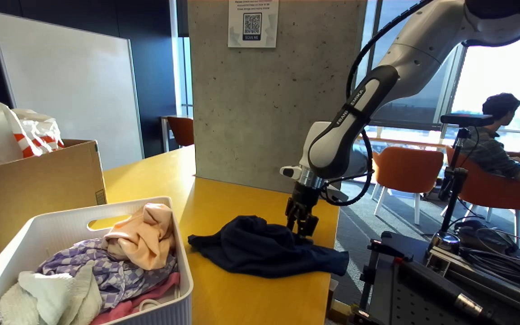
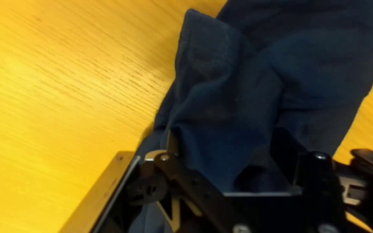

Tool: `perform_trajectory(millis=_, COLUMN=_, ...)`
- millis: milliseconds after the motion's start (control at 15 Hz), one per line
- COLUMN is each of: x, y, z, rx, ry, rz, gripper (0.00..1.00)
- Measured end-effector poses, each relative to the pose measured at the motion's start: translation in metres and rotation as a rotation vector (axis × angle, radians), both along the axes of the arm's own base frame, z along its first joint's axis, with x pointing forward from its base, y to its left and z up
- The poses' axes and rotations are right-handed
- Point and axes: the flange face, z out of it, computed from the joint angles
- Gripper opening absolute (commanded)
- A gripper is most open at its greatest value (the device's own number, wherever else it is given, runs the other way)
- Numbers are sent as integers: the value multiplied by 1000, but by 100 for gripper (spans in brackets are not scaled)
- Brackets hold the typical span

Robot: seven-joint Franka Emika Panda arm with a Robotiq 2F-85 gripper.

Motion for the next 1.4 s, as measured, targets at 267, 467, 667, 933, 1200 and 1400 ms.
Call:
perform_trajectory(millis=267, x=1, y=-1, z=1, rx=-3, ry=-11, rz=-2, gripper=13)
perform_trajectory(millis=467, x=1, y=-1, z=1, rx=-3, ry=-12, rz=-3, gripper=0)
perform_trajectory(millis=667, x=1, y=2, z=2, rx=-6, ry=-22, rz=-6, gripper=1)
perform_trajectory(millis=933, x=-5, y=32, z=13, rx=-25, ry=-71, rz=1, gripper=1)
perform_trajectory(millis=1200, x=-11, y=91, z=39, rx=-52, ry=-107, rz=29, gripper=1)
perform_trajectory(millis=1400, x=-13, y=104, z=61, rx=-91, ry=-123, rz=-13, gripper=1)
